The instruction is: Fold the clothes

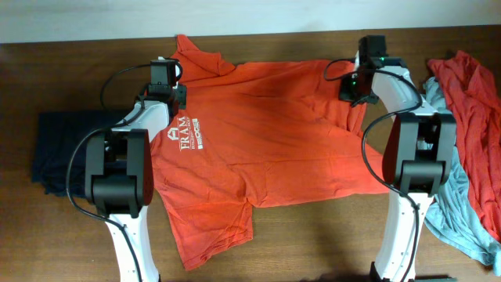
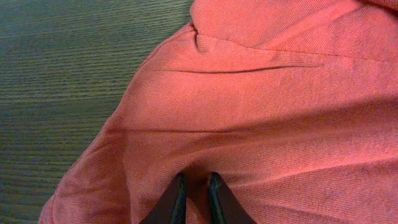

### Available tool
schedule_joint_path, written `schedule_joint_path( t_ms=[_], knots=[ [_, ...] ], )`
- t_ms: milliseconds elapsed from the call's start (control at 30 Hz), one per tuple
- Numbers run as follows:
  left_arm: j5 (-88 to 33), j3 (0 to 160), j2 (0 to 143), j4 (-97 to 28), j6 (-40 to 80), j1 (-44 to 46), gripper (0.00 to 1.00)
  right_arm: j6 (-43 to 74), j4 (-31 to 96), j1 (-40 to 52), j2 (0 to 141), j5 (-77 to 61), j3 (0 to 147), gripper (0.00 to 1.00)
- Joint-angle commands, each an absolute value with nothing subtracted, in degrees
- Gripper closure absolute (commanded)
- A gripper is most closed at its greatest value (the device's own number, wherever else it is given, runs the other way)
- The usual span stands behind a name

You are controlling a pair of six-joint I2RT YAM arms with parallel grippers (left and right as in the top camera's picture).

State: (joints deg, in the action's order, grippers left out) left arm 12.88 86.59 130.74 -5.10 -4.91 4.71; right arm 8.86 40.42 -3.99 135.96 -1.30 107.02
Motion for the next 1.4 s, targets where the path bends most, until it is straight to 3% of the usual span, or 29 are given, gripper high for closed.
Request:
schedule_joint_path(
  t_ms=[0, 233, 367, 433, 533, 667, 900, 1100, 1367],
  knots=[
    [11.35, 84.07, 135.74, -7.99, -5.67, 5.02, 0.85, 9.34, 36.10, -7.27, 143.63, 2.83, 105.54, 0.96],
    [11.35, 84.36, 135.74, -9.67, -5.69, 4.99, 0.75, 4.16, 28.03, -12.75, 143.83, -2.79, 108.09, 0.96],
    [11.40, 84.90, 135.74, -10.09, -5.69, 4.99, 0.52, -0.01, 32.23, -14.41, 142.98, -9.26, 112.77, 0.94],
    [11.42, 86.78, 135.63, -12.36, -5.72, 4.99, 0.33, -0.03, 36.49, -15.14, 141.38, -10.83, 116.44, 0.78],
    [11.40, 90.80, 135.13, -17.50, -5.69, 5.02, 0.18, -0.30, 43.92, -16.08, 139.09, -13.45, 121.40, 0.71],
    [11.40, 98.59, 133.47, -28.42, -5.69, 5.43, 0.18, -2.83, 55.42, -16.99, 135.28, -15.46, 127.70, 0.70],
    [11.49, 113.82, 127.42, -50.46, -10.46, 7.14, 0.23, -2.79, 61.08, -18.06, 124.38, -22.09, 130.04, 0.62],
    [11.53, 123.76, 115.96, -65.78, -11.22, 8.91, 0.37, -2.76, 66.78, -17.56, 106.96, -21.96, 130.04, 0.60],
    [11.60, 123.66, 96.90, -79.50, 0.36, 9.61, 0.37, 2.39, 78.28, -17.63, 85.21, -15.77, 129.67, 0.51]
  ],
)
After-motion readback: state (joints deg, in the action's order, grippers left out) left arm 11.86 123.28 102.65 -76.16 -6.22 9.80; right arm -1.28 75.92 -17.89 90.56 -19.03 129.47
